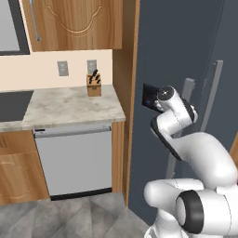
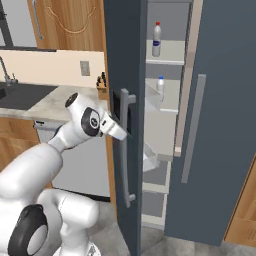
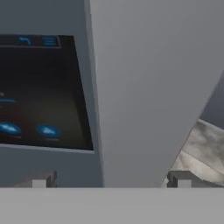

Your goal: Take the bottled waters from the counter and place them in the freezer to freeze. Close the freezer door after placing the bottles.

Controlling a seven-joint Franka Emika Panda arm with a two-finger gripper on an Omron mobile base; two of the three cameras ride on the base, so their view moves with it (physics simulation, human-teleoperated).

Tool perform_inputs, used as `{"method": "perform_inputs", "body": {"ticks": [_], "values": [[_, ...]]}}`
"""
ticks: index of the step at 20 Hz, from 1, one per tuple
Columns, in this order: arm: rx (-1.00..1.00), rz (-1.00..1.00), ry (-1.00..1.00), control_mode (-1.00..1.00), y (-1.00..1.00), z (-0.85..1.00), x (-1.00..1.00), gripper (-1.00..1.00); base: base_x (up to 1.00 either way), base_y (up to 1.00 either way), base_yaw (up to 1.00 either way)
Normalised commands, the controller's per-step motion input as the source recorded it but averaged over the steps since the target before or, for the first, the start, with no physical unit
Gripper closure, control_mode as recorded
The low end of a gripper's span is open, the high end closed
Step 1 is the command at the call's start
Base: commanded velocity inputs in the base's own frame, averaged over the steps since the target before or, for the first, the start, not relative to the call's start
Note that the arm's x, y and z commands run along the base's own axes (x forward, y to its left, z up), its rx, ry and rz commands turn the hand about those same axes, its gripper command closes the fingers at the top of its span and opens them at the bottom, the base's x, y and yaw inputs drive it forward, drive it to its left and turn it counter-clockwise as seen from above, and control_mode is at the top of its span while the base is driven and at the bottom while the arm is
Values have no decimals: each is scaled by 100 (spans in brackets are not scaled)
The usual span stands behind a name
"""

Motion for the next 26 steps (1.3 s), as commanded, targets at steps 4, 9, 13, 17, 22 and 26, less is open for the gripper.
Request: {"method": "perform_inputs", "body": {"ticks": [4, 9, 13, 17, 22, 26], "values": [[10, 10, 6, -100, -39, 0, 47, -100, 0, 0, 0], [12, 16, 1, -100, -62, 0, 33, -100, 0, 0, 0], [14, 14, 0, -100, -51, 0, 29, -100, 0, 0, 0], [9, 11, 1, -100, -39, 0, 14, -100, 0, 0, 0], [7, 8, 3, -100, -37, 0, 18, -100, 0, 0, 0], [2, 9, 0, -100, -41, 0, 21, -100, 0, 0, 0]]}}
